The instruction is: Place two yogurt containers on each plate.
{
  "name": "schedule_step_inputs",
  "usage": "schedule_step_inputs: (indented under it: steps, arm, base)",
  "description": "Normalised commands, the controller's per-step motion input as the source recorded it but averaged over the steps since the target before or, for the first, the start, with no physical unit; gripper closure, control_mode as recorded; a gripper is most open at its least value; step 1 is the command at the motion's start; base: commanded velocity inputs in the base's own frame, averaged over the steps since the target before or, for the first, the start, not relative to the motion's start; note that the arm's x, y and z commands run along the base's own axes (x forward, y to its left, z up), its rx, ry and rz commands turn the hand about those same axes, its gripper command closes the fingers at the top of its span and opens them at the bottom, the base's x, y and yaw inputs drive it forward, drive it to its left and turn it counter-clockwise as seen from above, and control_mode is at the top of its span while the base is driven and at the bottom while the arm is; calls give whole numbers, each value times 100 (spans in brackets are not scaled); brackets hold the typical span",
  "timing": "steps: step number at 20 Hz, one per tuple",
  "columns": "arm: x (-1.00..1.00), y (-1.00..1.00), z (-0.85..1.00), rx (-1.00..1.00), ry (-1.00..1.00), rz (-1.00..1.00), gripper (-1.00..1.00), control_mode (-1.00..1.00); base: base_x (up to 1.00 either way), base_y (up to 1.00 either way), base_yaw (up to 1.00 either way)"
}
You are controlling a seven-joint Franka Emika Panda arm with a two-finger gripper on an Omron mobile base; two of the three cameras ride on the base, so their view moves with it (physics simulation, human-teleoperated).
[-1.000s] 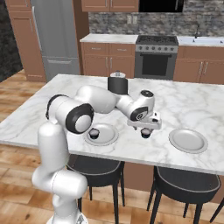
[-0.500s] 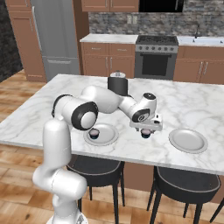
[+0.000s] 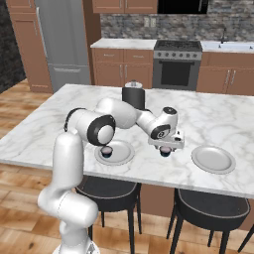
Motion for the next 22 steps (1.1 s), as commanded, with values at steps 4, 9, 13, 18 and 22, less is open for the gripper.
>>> schedule_step_inputs:
  steps: [4,9,13,18,22]
  arm:
    - [0,-7,-8,0,0,0,-100,-100]
    - [0,-5,-10,0,0,0,-100,-100]
    - [0,0,-12,0,0,0,-100,-100]
    - [0,0,-10,0,0,0,-100,-100]
    - [0,0,-12,1,0,0,-100,-100]
  base:
    - [0,0,0]
    - [0,0,0]
    - [0,0,0]
    - [0,0,0]
    - [0,0,0]
